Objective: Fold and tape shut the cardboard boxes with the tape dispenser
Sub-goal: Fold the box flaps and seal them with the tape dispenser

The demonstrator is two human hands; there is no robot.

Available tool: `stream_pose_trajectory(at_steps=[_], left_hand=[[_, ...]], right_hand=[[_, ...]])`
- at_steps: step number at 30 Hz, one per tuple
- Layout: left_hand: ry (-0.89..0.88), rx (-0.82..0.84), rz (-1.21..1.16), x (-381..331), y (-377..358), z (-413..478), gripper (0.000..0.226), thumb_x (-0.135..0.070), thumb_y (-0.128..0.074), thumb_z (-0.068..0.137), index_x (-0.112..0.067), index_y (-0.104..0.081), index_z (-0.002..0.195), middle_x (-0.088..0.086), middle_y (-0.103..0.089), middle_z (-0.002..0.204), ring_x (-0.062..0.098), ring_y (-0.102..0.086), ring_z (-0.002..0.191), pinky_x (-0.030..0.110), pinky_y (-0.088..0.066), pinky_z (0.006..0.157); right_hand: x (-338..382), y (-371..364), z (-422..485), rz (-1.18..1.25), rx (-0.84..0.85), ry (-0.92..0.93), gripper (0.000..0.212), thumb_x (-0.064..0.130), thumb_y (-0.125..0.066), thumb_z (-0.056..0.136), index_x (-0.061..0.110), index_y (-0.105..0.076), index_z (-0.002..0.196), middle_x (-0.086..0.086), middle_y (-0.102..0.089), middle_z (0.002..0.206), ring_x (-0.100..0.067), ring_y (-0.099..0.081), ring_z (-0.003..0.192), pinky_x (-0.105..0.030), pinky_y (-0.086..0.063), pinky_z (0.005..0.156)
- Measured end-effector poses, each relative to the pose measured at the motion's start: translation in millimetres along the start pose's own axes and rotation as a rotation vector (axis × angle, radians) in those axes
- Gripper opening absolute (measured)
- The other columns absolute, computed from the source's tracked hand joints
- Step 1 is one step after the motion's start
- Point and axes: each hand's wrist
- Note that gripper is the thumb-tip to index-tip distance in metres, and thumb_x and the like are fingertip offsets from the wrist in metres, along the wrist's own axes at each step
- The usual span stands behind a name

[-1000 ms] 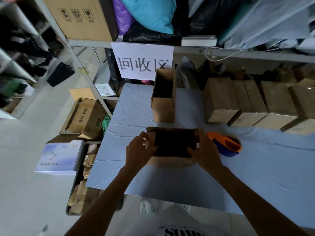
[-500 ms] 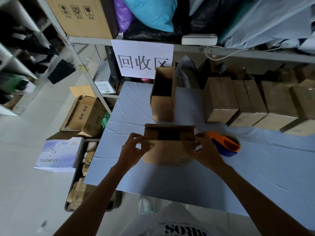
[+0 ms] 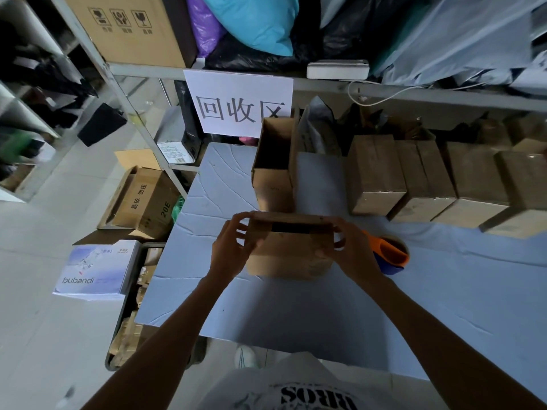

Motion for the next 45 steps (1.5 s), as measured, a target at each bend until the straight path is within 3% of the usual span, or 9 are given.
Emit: stream_pose_trajectory(at_steps=[11, 15, 20, 27, 32, 35, 39, 42, 45], left_hand=[[0.159, -0.089, 0.208, -26.1, -20.4, 18.1, 0.02, -0.036, -0.072, 0.081, -0.024, -0.058, 0.086, -0.008, -0.057, 0.093, 0.012, -0.061, 0.079, 0.02, -0.039, 0.058], [0.37, -0.092, 0.107, -31.3, -25.8, 22.0, 0.038, -0.035, -0.074, 0.08, -0.021, -0.052, 0.107, -0.003, -0.061, 0.105, 0.013, -0.057, 0.085, 0.02, -0.032, 0.055], [0.435, -0.021, 0.06, -30.9, -28.5, 29.8, 0.049, -0.042, -0.07, 0.082, -0.019, -0.051, 0.12, 0.005, -0.061, 0.119, 0.022, -0.06, 0.102, 0.036, -0.052, 0.079], [0.449, -0.032, 0.082, -30.0, -26.0, 34.7, 0.05, -0.044, -0.075, 0.077, -0.018, -0.052, 0.112, 0.003, -0.069, 0.103, 0.019, -0.061, 0.084, 0.027, -0.041, 0.064], [0.462, 0.014, 0.056, -20.8, -23.4, 41.0, 0.052, -0.046, -0.072, 0.079, -0.016, -0.056, 0.119, 0.006, -0.068, 0.111, 0.025, -0.064, 0.098, 0.032, -0.046, 0.077], [0.472, 0.046, 0.039, -18.0, -21.5, 46.4, 0.049, -0.044, -0.071, 0.081, -0.017, -0.059, 0.12, 0.006, -0.067, 0.115, 0.026, -0.063, 0.101, 0.037, -0.049, 0.087], [0.46, 0.05, 0.011, -18.5, -22.0, 48.4, 0.051, -0.045, -0.073, 0.078, -0.018, -0.059, 0.119, 0.006, -0.067, 0.112, 0.027, -0.063, 0.099, 0.039, -0.052, 0.084], [0.447, 0.051, -0.006, -16.9, -22.4, 49.2, 0.056, -0.05, -0.075, 0.073, -0.019, -0.059, 0.117, 0.005, -0.068, 0.109, 0.025, -0.064, 0.096, 0.039, -0.054, 0.082], [0.438, 0.04, -0.046, -13.3, -20.9, 40.0, 0.058, -0.049, -0.079, 0.07, -0.018, -0.061, 0.115, 0.003, -0.069, 0.106, 0.017, -0.063, 0.085, 0.03, -0.052, 0.069]], right_hand=[[-9.2, 8.0, 10.6, -0.085, -0.019, -0.053, 0.025, 0.017, -0.075, 0.079, 0.011, -0.07, 0.102, 0.001, -0.054, 0.096, -0.003, -0.056, 0.075, -0.005, -0.043, 0.065], [-4.6, 6.6, 23.4, -0.082, -0.085, -0.157, 0.018, 0.027, -0.079, 0.073, 0.023, -0.064, 0.081, 0.005, -0.06, 0.083, -0.006, -0.056, 0.076, -0.011, -0.036, 0.063], [-10.2, 4.6, 44.1, 0.074, -0.065, -0.492, 0.058, 0.032, -0.086, 0.066, 0.007, -0.053, 0.107, -0.012, -0.065, 0.1, -0.029, -0.063, 0.093, -0.05, -0.051, 0.083], [-4.2, 3.3, 50.5, 0.096, -0.01, -0.576, 0.044, 0.024, -0.083, 0.07, 0.0, -0.062, 0.1, -0.016, -0.066, 0.102, -0.034, -0.062, 0.097, -0.053, -0.049, 0.088], [2.5, 0.5, 40.3, 0.169, -0.162, -0.605, 0.029, 0.021, -0.083, 0.07, 0.005, -0.066, 0.088, -0.012, -0.07, 0.085, -0.025, -0.068, 0.077, -0.042, -0.055, 0.072], [-5.9, 5.8, 36.7, 0.323, -0.225, -0.685, 0.017, 0.019, -0.06, 0.09, 0.002, -0.062, 0.087, -0.013, -0.066, 0.077, -0.024, -0.065, 0.068, -0.04, -0.053, 0.069], [-28.2, 17.7, 24.4, -0.217, -0.292, -0.691, 0.017, 0.02, -0.061, 0.086, 0.003, -0.058, 0.086, -0.008, -0.057, 0.074, -0.027, -0.058, 0.077, -0.028, -0.044, 0.064], [-47.3, 21.5, 9.6, -0.432, -0.264, -0.602, 0.045, 0.02, -0.073, 0.075, -0.001, -0.053, 0.11, -0.017, -0.056, 0.103, -0.033, -0.053, 0.101, -0.038, -0.044, 0.085], [-62.5, 23.6, 0.7, -0.573, -0.012, -0.668, 0.075, 0.014, -0.074, 0.074, -0.002, -0.033, 0.136, -0.021, -0.04, 0.132, -0.037, -0.039, 0.124, -0.044, -0.042, 0.095]])
Point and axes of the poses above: each hand's wrist, its own z-axis towards the middle knuckle, its own y-axis out of the back of the hand, x = y × z
